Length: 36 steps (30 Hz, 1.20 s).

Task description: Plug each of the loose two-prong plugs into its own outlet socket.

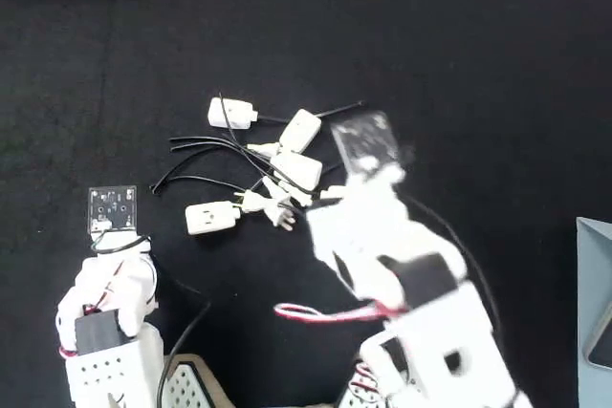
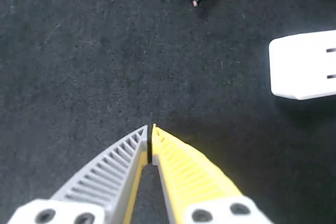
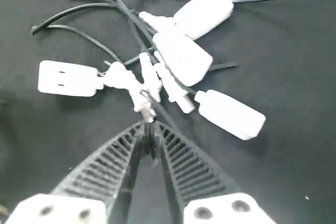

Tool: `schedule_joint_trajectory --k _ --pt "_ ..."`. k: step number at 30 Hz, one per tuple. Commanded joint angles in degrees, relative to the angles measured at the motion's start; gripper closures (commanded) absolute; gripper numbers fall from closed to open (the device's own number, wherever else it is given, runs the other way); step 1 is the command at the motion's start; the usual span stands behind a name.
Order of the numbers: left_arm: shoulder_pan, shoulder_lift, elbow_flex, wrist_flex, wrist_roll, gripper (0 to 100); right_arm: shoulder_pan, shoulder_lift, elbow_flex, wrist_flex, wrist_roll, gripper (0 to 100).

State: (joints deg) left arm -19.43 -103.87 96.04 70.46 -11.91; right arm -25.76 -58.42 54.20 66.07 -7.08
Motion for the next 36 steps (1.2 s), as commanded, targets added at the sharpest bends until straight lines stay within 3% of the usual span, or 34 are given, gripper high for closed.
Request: schedule_joint_trajectory --k 1,7,13,26,36 --pt "-0.5 -0.4 0.2 -2.4 -0.3 97 -3.4 12.8 -8.4 -2.3 -0.4 98.3" --pt "-0.6 -0.4 0.7 -2.8 -0.3 97 -9.0 27.9 -16.7 -3.3 -0.4 97.9" --pt "-0.6 -0.4 0.7 -2.8 -0.3 97 -12.0 39.8 -21.5 -3.5 -0.4 84.4" --pt "-0.6 -0.4 0.7 -2.8 -0.3 97 -11.7 60.8 -31.2 -3.5 -0.3 85.1" --pt "-0.6 -0.4 0.7 -2.8 -0.3 97 -9.0 64.8 -36.0 -3.4 -0.2 85.3"
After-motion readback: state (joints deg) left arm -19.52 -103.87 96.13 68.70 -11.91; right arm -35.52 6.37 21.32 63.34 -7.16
